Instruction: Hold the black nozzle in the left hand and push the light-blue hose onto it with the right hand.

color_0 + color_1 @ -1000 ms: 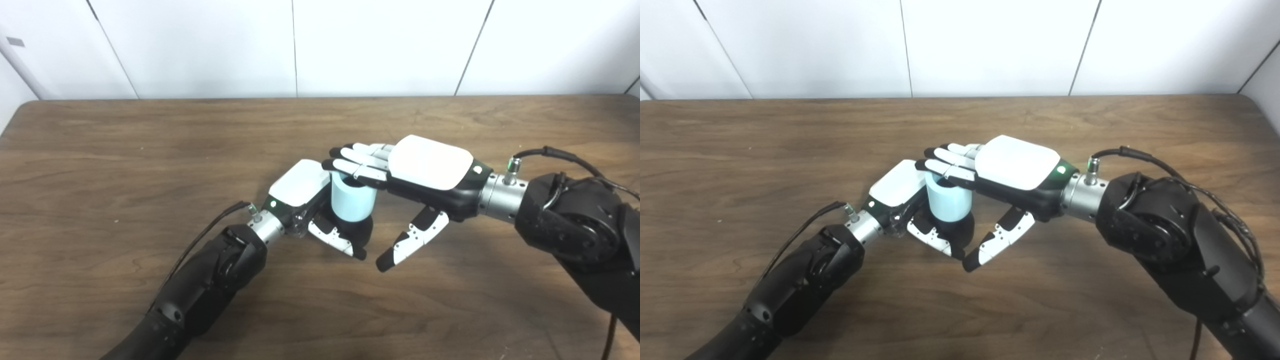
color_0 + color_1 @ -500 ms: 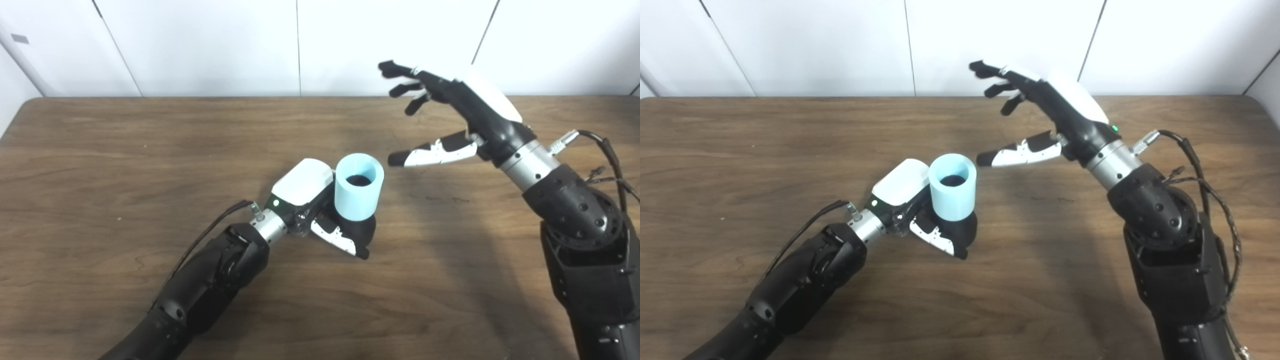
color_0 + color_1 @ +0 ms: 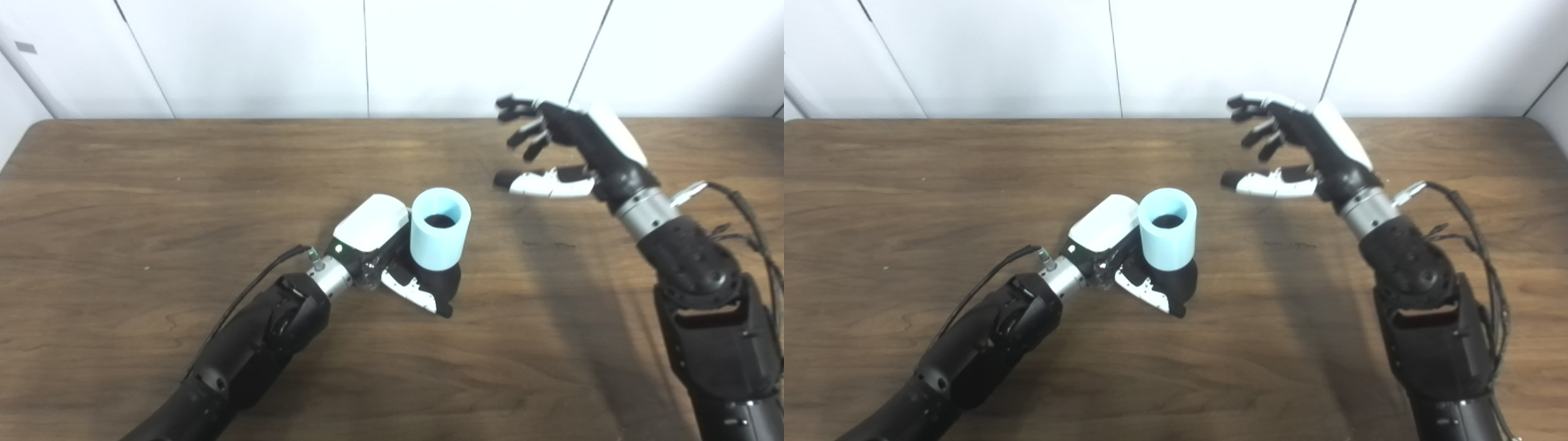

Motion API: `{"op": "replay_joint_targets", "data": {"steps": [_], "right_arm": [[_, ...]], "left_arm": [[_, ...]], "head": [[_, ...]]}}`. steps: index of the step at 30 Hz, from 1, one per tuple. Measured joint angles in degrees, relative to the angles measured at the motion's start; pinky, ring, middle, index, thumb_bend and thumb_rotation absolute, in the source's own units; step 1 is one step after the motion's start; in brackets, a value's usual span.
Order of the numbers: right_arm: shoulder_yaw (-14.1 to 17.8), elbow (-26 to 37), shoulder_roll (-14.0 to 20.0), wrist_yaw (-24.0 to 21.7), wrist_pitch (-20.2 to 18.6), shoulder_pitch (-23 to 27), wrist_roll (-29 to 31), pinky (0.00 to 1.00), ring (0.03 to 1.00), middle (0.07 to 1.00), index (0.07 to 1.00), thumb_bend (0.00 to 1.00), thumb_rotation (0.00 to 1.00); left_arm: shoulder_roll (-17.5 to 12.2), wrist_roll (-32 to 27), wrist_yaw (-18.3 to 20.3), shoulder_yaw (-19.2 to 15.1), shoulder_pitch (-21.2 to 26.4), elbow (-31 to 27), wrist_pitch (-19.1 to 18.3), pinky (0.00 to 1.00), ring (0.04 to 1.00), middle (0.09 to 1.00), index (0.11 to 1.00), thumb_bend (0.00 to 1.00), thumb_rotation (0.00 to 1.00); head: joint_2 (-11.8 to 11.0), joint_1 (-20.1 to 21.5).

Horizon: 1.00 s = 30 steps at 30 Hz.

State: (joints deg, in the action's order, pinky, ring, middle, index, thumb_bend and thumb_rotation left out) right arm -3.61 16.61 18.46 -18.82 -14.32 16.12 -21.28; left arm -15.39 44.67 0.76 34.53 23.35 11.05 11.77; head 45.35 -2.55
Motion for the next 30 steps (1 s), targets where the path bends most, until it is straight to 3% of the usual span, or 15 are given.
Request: {"op": "replay_joint_targets", "data": {"steps": [6,14,21,23,29,30], "right_arm": [[-2.4,-2.6,-0.6,1.6,-0.9,-2.9,-3.1,0.49,0.637,0.689,0.694,0.67,0.05],[-0.7,-5.5,-6.7,4.7,-1.8,-6.0,1.3,0.54,0.638,0.701,0.708,0.64,0.00],[1.4,-7.8,-9.4,9.9,-1.8,-7.4,3.0,0.57,0.644,0.702,0.700,0.64,0.00],[1.7,-8.3,-10.1,11.1,-1.3,-7.5,3.2,0.56,0.642,0.701,0.701,0.63,0.00],[2.2,-9.6,-11.0,13.3,0.2,-7.7,4.5,0.54,0.646,0.712,0.704,0.60,0.00],[2.2,-9.7,-11.1,13.6,0.3,-7.7,4.5,0.54,0.647,0.709,0.707,0.60,0.00]], "left_arm": [[-0.2,0.0,0.0,0.0,0.0,-0.1,0.0,0.26,0.335,0.472,0.482,0.53,0.00],[-0.3,-0.1,0.0,0.0,0.0,-0.1,0.0,0.28,0.347,0.472,0.481,0.53,0.00],[-0.3,-0.1,0.0,-0.1,-0.1,-0.2,0.0,0.27,0.344,0.473,0.482,0.53,0.00],[-0.3,-0.1,0.0,-0.2,-0.2,-0.2,0.0,0.27,0.349,0.420,0.494,0.52,0.00],[-0.3,-0.1,1.8,-0.9,-0.7,-2.0,-1.8,0.42,0.532,0.479,0.504,0.52,0.00],[-0.3,0.0,2.1,-1.1,-0.9,-2.3,-2.0,0.49,0.605,0.601,0.606,0.73,0.14]], "head": [[0.0,0.4],[0.0,0.4],[-0.1,-0.1],[-0.1,-0.1],[-0.1,0.0],[-0.1,0.0]]}}
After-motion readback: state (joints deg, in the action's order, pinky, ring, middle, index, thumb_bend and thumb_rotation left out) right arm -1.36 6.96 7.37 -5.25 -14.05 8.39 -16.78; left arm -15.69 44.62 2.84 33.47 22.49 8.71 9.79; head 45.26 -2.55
